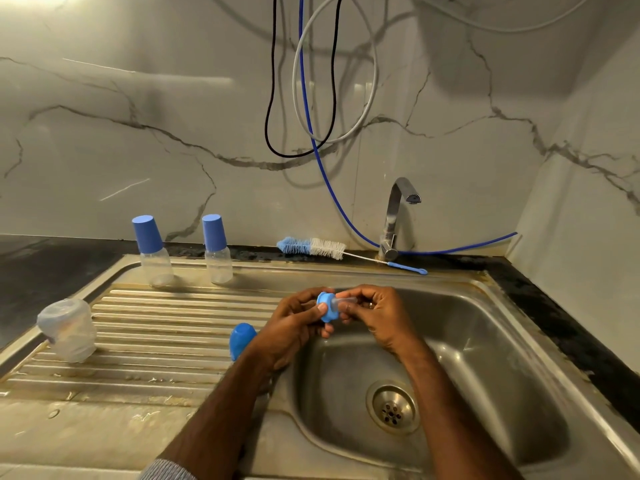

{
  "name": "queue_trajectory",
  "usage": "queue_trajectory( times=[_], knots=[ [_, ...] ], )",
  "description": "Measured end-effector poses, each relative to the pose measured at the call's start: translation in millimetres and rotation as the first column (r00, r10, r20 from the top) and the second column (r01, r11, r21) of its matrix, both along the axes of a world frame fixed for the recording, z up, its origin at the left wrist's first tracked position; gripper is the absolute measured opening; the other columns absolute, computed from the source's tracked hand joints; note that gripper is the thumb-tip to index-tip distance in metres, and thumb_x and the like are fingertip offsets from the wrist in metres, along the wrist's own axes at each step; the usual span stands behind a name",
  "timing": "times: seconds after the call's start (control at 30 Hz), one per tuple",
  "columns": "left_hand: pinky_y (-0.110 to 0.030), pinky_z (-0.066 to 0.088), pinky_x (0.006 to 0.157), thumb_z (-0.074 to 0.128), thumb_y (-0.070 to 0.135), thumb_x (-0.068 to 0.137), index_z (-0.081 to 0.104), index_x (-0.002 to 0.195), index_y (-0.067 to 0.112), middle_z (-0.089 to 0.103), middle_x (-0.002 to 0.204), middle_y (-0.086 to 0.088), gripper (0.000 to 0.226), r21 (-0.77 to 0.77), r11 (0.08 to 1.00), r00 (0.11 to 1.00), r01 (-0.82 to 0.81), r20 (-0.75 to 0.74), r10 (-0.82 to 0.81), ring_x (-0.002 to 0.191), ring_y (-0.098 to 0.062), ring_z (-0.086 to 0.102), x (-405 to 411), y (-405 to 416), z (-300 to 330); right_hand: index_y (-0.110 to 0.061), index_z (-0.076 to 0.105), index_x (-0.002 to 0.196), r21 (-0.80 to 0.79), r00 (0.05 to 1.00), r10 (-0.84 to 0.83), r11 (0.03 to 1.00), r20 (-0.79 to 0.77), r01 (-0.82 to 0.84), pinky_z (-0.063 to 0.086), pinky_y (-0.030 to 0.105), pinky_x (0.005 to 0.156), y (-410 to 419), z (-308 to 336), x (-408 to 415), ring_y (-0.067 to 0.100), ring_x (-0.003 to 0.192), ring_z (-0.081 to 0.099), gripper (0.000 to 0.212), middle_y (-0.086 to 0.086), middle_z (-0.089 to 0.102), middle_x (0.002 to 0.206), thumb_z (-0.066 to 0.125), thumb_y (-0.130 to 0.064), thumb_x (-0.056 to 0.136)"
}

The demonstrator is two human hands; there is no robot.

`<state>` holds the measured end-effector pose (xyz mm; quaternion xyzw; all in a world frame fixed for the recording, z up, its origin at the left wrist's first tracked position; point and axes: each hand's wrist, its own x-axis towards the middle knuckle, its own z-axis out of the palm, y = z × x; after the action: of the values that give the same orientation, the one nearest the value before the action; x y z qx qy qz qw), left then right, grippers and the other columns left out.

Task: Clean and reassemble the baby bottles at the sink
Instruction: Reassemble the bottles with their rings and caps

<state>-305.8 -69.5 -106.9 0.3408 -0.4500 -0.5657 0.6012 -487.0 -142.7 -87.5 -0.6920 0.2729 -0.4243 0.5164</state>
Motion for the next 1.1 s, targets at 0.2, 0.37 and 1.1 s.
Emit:
queue_trajectory(
  times=[0.2, 0.37, 1.1],
  knots=[
    [-0.029, 0.059, 0.069, 0.057, 0.025, 0.096, 0.059, 0.13, 0.002, 0.07, 0.107, -0.021, 0.041, 0.064, 0.99, 0.992, -0.122, 0.028, 0.121, 0.08, -0.023, 0.068, -11, 5, 5, -0.02, 0.076, 0.106, 0.073, 0.997, 0.038, 0.996, 0.062, -0.042, 0.061, 0.029, 0.075, 1, -2, -2, 0.023, 0.093, 0.074, 0.031, 0.006, 0.077, 0.102, 0.083, -0.008, 0.078],
    [-0.024, 0.057, 0.06, 0.055, 0.034, 0.098, 0.063, 0.124, 0.004, 0.071, 0.094, -0.014, 0.041, 0.02, 0.989, 0.98, -0.147, 0.137, 0.143, 0.074, -0.02, 0.067, -12, 23, 13, -0.032, 0.073, 0.113, -0.076, 0.998, 0.03, 0.996, -0.061, -0.035, 0.059, 0.032, 0.087, 12, 0, 8, 0.011, 0.103, 0.067, 0.043, -0.01, 0.072, 0.112, 0.086, -0.014, 0.075],
    [-0.037, 0.051, 0.081, 0.085, 0.044, 0.076, 0.059, 0.123, 0.018, 0.053, 0.124, -0.009, 0.059, -0.492, 0.066, -0.279, -0.868, 0.592, 0.756, 0.105, -0.029, 0.061, 195, 197, 63, -0.029, 0.068, 0.091, -0.348, 0.955, 0.077, 0.92, -0.288, -0.179, 0.041, 0.012, 0.058, 137, 33, 208, 0.001, 0.062, 0.055, 0.031, -0.013, 0.066, 0.081, 0.089, -0.034, 0.07]
  ],
)
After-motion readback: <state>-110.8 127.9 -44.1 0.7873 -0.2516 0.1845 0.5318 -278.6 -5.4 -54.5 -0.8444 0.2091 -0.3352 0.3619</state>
